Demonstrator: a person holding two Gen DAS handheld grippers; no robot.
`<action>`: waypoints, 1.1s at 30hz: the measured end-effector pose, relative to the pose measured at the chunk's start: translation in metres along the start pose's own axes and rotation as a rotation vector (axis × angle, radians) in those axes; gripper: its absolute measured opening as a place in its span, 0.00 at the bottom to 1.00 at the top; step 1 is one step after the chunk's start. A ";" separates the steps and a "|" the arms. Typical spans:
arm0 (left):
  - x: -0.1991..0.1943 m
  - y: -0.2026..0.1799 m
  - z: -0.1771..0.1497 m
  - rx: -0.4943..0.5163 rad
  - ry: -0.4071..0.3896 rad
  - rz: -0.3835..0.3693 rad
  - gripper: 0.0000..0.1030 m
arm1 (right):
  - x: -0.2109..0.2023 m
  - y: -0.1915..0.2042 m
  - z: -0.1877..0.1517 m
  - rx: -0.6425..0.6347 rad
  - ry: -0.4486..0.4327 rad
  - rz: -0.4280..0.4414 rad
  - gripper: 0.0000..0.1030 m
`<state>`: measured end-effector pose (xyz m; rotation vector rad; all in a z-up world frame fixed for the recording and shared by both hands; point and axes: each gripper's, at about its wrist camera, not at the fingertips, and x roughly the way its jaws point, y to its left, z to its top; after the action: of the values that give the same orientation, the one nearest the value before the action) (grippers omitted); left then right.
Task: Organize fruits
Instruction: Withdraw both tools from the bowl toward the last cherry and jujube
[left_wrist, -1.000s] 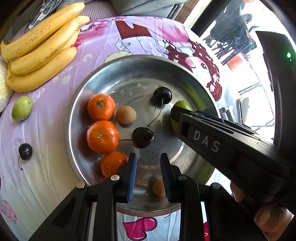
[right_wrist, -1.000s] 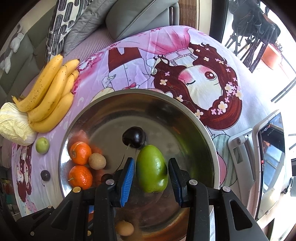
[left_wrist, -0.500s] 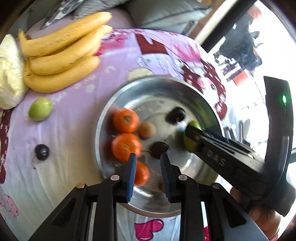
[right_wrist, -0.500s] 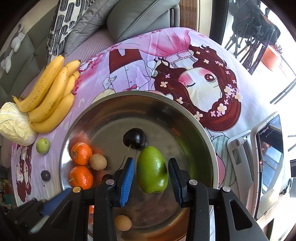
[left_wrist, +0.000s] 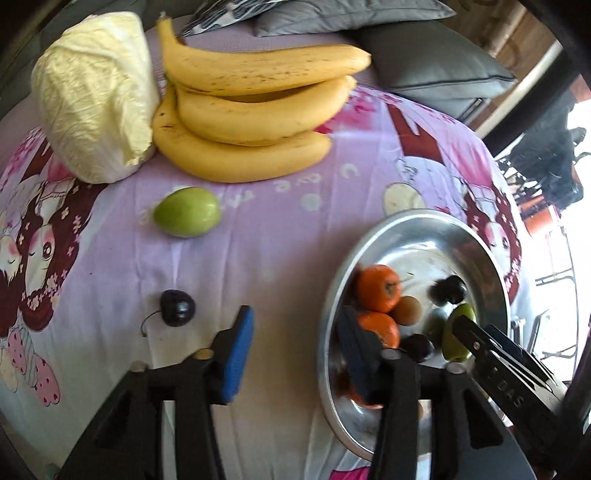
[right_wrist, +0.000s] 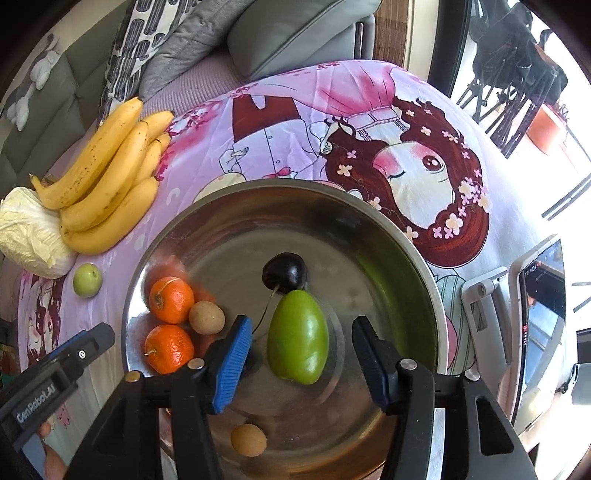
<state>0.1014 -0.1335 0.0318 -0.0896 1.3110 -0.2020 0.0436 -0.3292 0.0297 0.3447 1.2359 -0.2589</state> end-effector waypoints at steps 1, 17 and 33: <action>0.002 0.001 0.001 -0.010 -0.001 0.013 0.65 | 0.001 0.001 0.000 -0.004 0.001 0.001 0.62; 0.004 0.011 0.004 -0.047 -0.036 0.066 0.90 | 0.004 0.016 0.000 -0.071 -0.018 -0.024 0.83; 0.002 0.017 0.003 -0.083 -0.040 0.069 0.94 | 0.000 0.028 -0.001 -0.115 -0.068 -0.022 1.00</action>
<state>0.1060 -0.1172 0.0277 -0.1186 1.2802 -0.0868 0.0534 -0.3031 0.0322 0.2209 1.1827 -0.2160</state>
